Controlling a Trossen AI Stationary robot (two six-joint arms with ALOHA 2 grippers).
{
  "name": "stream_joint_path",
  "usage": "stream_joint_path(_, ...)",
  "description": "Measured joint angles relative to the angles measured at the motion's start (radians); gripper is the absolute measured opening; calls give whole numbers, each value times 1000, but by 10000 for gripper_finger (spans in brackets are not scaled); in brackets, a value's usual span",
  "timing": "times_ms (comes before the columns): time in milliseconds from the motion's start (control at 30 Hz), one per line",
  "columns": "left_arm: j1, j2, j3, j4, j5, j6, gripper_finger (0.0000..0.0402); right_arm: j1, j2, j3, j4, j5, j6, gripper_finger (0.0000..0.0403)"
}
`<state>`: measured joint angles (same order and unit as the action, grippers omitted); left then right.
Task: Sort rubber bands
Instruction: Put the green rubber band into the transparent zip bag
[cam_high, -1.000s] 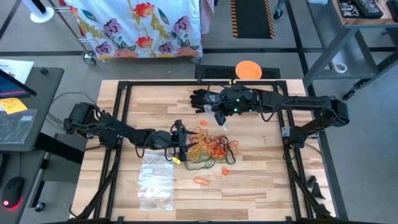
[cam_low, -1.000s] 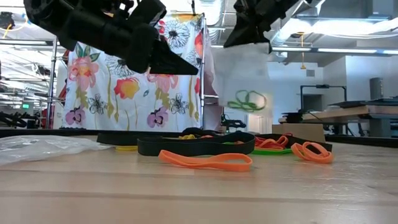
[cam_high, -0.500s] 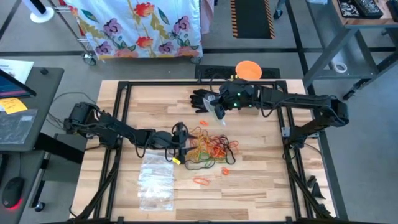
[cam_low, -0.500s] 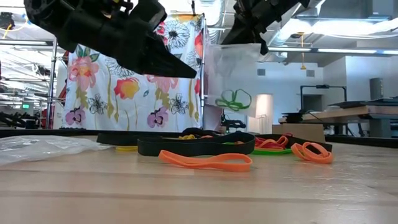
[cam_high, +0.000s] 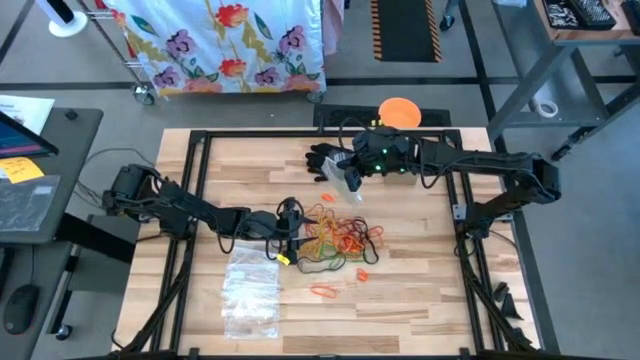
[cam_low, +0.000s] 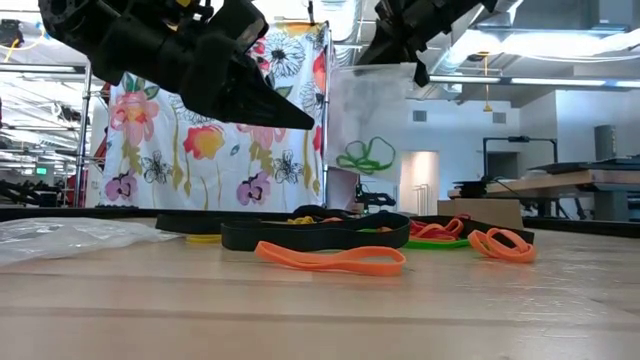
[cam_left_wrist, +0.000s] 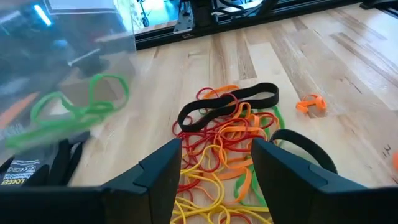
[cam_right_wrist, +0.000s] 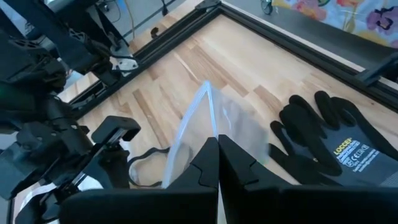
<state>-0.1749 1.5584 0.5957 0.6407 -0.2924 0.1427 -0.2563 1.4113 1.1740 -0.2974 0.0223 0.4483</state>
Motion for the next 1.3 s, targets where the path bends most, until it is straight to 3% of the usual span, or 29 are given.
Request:
stream_joint_path(500, -4, 0, 0, 5, 2, -18, 194, 12, 0, 0, -7, -7, 15, 0)
stream_joint_path(633, -26, 0, 1, 2, 55, -37, 194, 19, 0, 0, -8, -6, 23, 0)
stream_joint_path(833, -84, 0, 1, -7, 54, -43, 194, 20, 0, 0, -6, -6, 20, 0)
stream_joint_path(967, -98, 0, 22, -133, 6, -79, 194, 10, 0, 0, 0, -6, 4, 0)
stream_joint_path(1300, -97, 240, 184, -209, -91, -58, 194, 5, 0, 2, -4, -5, -16, 0)
